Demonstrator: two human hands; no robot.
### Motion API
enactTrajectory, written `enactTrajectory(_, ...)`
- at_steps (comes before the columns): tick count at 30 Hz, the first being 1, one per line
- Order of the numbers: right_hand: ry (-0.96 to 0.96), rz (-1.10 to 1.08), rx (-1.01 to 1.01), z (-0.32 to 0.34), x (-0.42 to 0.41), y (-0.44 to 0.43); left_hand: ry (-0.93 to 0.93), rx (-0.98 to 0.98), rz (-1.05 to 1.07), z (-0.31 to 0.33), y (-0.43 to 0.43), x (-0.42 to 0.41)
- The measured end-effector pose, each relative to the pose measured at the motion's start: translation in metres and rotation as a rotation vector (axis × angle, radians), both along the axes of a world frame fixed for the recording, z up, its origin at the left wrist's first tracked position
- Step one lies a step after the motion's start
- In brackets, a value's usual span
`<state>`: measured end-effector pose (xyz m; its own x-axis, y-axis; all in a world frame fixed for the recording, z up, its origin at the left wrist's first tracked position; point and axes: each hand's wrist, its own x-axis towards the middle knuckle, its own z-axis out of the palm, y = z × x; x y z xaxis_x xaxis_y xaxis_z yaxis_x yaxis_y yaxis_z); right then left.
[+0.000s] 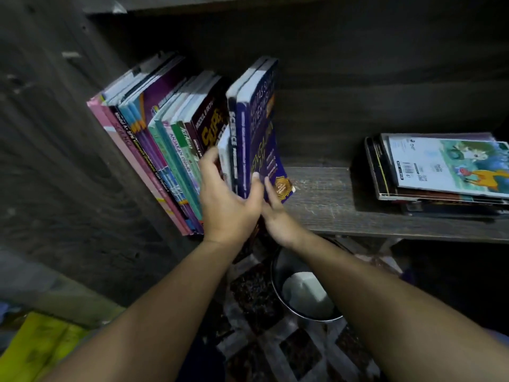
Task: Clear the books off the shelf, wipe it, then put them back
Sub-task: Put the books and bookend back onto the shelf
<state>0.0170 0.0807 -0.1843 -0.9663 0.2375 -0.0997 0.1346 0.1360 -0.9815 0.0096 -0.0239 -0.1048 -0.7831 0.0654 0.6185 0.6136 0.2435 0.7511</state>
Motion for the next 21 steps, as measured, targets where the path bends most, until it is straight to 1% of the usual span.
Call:
enactTrajectory(2, 0.006, 0.058, -0.025, -0.003, -0.006, -0.004, 0.135, -0.074, 0.025, 0.016, -0.008, 0.001)
enactTrajectory(5, -0.003, 0.13, -0.064, -0.002, -0.013, -0.007, 0.336, -0.213, 0.157, 0.035, -0.027, -0.008)
enactTrajectory(6, -0.007, 0.142, -0.092, -0.001, -0.015, -0.008, 0.368, -0.242, 0.189, 0.039, -0.034, -0.014)
enactTrajectory(8, -0.027, 0.192, -0.131, 0.004, -0.017, -0.008, 0.393, -0.293, 0.19, 0.046, -0.043, -0.025)
enactTrajectory(10, -0.082, 0.285, -0.031, 0.009, -0.017, -0.006, 0.407, -0.325, 0.161, 0.047, -0.046, -0.032)
enactTrajectory(13, -0.261, 0.469, 0.24, 0.005, -0.007, 0.001, 0.417, -0.293, 0.119, 0.047, -0.045, -0.038)
enactTrajectory(14, -0.287, 0.501, 0.343, 0.002, -0.001, 0.0, 0.434, -0.274, 0.105, 0.046, -0.044, -0.04)
enactTrajectory(15, -0.276, 0.483, 0.453, -0.001, 0.004, -0.005, 0.459, -0.257, 0.09, 0.045, -0.044, -0.043)
enactTrajectory(16, -0.242, 0.415, 0.544, -0.003, 0.007, -0.013, 0.481, -0.241, 0.075, 0.045, -0.044, -0.045)
enactTrajectory(18, -0.173, 0.218, 0.682, -0.007, 0.006, -0.026, 0.505, -0.211, 0.066, 0.044, -0.041, -0.049)
enactTrajectory(20, -0.119, 0.076, 0.765, -0.01, -0.002, -0.035, 0.513, -0.2, 0.079, 0.045, -0.038, -0.053)
enactTrajectory(21, -0.098, 0.032, 0.76, -0.011, -0.006, -0.037, 0.517, -0.212, 0.098, 0.044, -0.036, -0.056)
